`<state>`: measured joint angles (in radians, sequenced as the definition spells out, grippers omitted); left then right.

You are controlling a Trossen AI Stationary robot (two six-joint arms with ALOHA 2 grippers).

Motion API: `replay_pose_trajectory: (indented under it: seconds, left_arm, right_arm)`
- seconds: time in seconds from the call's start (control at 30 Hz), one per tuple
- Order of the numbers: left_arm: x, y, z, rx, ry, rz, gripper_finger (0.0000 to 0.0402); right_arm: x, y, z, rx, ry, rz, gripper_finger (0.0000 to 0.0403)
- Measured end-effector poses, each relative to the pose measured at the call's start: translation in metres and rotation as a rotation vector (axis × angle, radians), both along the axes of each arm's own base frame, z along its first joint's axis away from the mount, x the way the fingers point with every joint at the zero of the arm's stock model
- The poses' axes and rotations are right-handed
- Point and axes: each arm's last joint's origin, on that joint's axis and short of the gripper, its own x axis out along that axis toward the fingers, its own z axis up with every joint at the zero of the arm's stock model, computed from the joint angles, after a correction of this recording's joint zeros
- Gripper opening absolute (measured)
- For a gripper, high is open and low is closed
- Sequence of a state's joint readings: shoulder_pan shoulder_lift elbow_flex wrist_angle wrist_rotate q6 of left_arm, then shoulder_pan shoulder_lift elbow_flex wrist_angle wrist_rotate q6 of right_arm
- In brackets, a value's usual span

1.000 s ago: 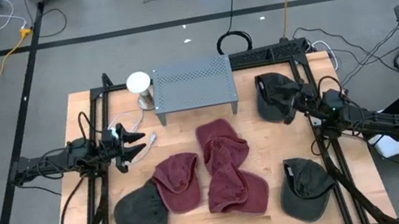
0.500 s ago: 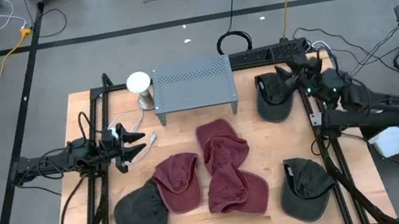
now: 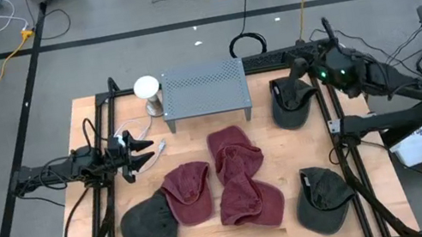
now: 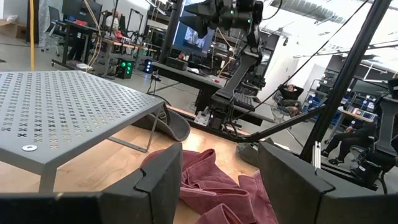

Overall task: Pick & Place hat
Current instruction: Put the top black cap on the shelf

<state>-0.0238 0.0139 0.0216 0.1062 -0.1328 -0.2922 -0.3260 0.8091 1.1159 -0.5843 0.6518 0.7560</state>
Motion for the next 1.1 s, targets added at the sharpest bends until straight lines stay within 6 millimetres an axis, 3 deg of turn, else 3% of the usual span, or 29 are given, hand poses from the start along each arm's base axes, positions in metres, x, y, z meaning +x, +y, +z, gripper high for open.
replay_pose_trajectory:
  seconds: [0.33, 0.6, 0.83, 1.1]
  left_arm:
    - [0.000, 0.000, 0.000, 0.000, 0.000, 0.000, 0.0214]
    - [0.000, 0.000, 0.000, 0.000, 0.000, 0.001, 0.0214]
    - [0.000, 0.000, 0.000, 0.000, 0.000, 0.001, 0.0214]
    - [0.000, 0.000, 0.000, 0.000, 0.000, 0.001, 0.0214]
  right_arm:
    - [0.038, -0.012, 0.012, 0.260, -0.010, -0.104, 0.0242]
    - [0.060, -0.027, -0.013, 0.602, 0.021, -0.093, 0.0242]
    - [0.069, -0.033, -0.040, 0.857, 0.172, -0.090, 0.0242]
    - [0.071, -0.042, -0.051, 0.941, 0.219, -0.133, 0.0242]
